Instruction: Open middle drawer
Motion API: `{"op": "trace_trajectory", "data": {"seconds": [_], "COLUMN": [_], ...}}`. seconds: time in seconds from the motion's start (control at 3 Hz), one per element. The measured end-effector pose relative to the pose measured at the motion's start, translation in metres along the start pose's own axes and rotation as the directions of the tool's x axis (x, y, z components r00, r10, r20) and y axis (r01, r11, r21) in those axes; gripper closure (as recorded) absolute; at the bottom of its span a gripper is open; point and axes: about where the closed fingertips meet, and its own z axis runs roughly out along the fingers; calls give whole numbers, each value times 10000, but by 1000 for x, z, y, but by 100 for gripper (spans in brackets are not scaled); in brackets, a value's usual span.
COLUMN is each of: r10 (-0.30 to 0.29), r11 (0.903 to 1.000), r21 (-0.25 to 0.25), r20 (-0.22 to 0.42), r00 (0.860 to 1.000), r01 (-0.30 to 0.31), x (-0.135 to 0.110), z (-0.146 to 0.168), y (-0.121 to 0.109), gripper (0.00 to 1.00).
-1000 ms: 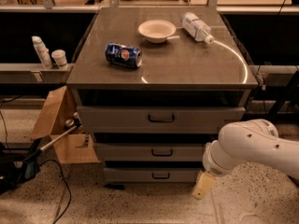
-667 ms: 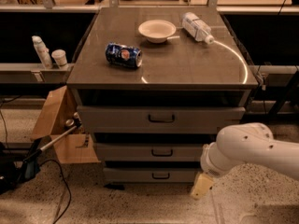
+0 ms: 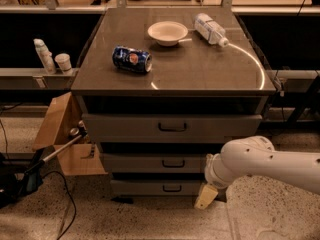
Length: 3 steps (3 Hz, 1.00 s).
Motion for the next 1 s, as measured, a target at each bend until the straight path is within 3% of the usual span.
{"op": "trace_trajectory", "data": {"seconds": [1.0], "r10": [-356], "r11": [9879], "r21": [1529], "r20": [481], "r00": [9982], "r01": [279], "x": [-19], "z": [49], "y": [-37], "gripper": [0]}}
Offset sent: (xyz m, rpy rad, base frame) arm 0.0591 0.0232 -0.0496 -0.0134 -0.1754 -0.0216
